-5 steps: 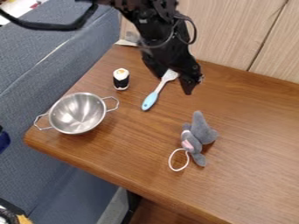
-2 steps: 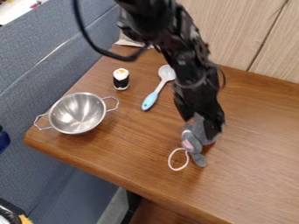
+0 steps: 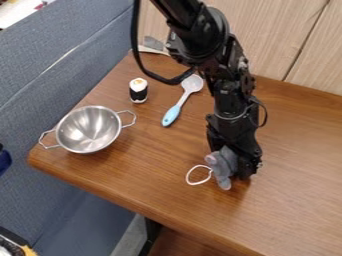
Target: Move the gray toy in the silver bowl
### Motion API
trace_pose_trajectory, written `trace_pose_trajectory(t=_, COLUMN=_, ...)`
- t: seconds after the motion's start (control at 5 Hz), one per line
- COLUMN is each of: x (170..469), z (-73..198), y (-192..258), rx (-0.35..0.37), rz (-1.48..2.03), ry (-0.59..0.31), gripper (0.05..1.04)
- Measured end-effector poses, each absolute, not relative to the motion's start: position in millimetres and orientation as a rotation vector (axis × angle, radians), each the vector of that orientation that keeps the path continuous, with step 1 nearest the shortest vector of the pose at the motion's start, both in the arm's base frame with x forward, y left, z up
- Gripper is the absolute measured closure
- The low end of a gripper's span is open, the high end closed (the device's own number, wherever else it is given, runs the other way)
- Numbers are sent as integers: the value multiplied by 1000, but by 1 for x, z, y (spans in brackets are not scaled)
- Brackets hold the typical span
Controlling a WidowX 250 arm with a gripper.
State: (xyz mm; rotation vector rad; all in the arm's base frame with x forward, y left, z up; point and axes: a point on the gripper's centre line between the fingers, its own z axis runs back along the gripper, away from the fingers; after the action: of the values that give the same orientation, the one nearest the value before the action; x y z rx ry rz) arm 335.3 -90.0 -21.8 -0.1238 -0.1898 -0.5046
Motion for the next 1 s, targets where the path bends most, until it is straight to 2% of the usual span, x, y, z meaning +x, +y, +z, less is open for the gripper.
trace_pose_trajectory(t=0.2, x=335, z=-24, y=-89, rx=-92, rz=-509, ry=-188, gripper=366)
trace_pose_trajectory(t=0.4, x=336, z=-24, y=-88, rx=-84, rz=-503, ry=-189, gripper=499)
trace_pose_trajectory(t=0.6, x=335, z=-23, y=-86, rx=-76, rz=-501, ry=-194, gripper=512)
trace_pose_trajectory(t=0.8, x=339, z=-7, y=-87, rx=-66, rz=-515, ry=-224, gripper=512)
trace_pose_trajectory(t=1.0, x=347, z=35, y=-85, rx=-39, rz=-519, ry=-333, gripper=512)
